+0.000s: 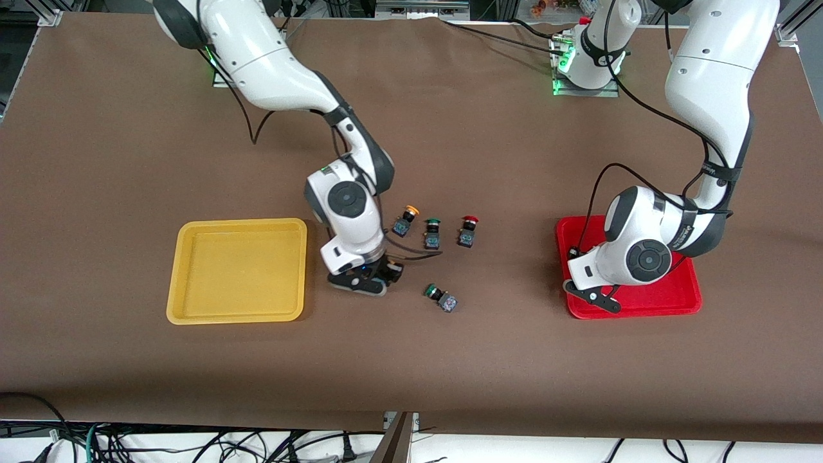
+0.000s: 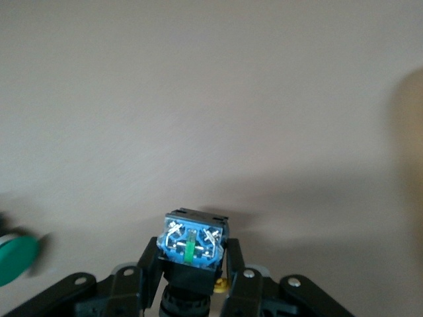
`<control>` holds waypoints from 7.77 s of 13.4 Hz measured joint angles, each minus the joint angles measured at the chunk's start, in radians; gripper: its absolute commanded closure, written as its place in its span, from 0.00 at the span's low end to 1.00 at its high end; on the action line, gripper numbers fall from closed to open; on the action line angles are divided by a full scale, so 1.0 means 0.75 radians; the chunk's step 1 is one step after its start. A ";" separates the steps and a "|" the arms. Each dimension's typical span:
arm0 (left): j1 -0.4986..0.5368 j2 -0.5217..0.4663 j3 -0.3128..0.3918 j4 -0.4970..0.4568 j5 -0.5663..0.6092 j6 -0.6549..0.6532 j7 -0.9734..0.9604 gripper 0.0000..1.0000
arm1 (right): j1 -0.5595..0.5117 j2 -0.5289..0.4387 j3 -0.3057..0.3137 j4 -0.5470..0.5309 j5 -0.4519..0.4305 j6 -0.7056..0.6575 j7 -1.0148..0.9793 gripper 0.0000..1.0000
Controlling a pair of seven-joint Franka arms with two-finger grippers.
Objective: Place red and yellow buttons in trays
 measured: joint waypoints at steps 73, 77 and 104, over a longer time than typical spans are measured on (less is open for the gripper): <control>0.458 -0.454 -0.502 0.515 -0.108 -0.992 -0.093 0.00 | -0.377 -0.147 -0.014 -0.099 0.232 -0.458 -0.612 1.00; 0.029 -0.550 0.082 0.399 -0.254 -0.795 -0.139 0.00 | -0.407 -0.139 -0.013 -0.156 0.232 -0.459 -0.681 0.00; -0.029 -0.971 0.233 -0.238 -0.320 -0.362 -0.343 0.00 | -0.724 -1.100 0.039 -0.225 0.049 -1.273 -0.940 0.00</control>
